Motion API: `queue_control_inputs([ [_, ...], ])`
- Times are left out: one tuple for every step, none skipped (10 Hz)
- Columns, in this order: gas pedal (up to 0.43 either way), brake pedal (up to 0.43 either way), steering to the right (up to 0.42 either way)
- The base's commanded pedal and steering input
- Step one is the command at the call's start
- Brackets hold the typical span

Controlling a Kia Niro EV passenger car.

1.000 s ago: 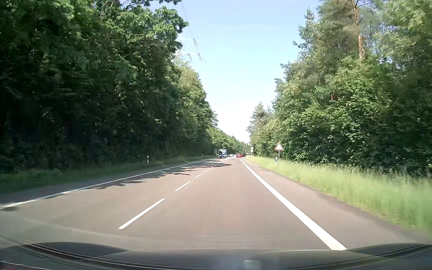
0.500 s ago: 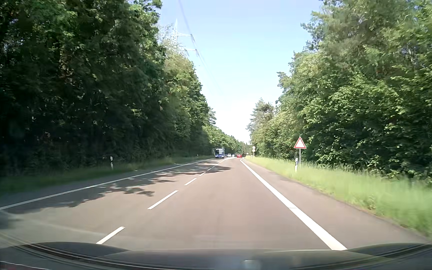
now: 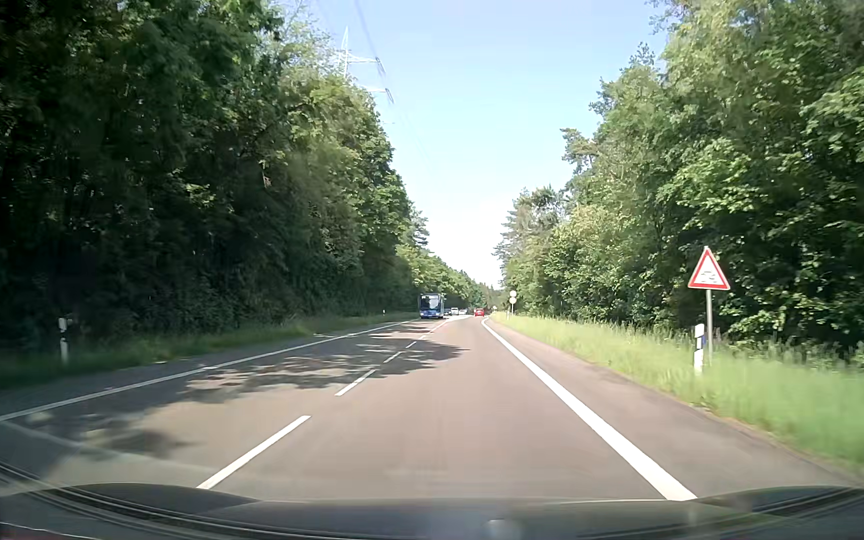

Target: Follow the waypoints while adhering to traffic rules and regulations

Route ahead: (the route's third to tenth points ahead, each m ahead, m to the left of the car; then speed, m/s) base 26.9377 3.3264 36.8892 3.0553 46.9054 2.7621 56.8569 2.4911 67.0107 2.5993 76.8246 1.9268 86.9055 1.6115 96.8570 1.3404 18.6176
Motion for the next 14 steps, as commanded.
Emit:
queue_control_inputs([
  [0.079,0.03,0.003],
  [0.079,0.03,0.003],
  [0.079,0.03,0.003],
  [0.079,0.03,0.003],
  [0.079,0.03,0.003],
  [0.079,0.03,0.003],
  [0.079,0.03,0.003],
  [0.079,0.03,0.003],
  [0.079,0.03,0.003],
  [0.079,0.03,0.003],
  [0.079,0.03,0.003],
  [0.079,0.03,0.003],
  [0.079,0.03,0.003],
  [0.079,0.03,0.003],
])
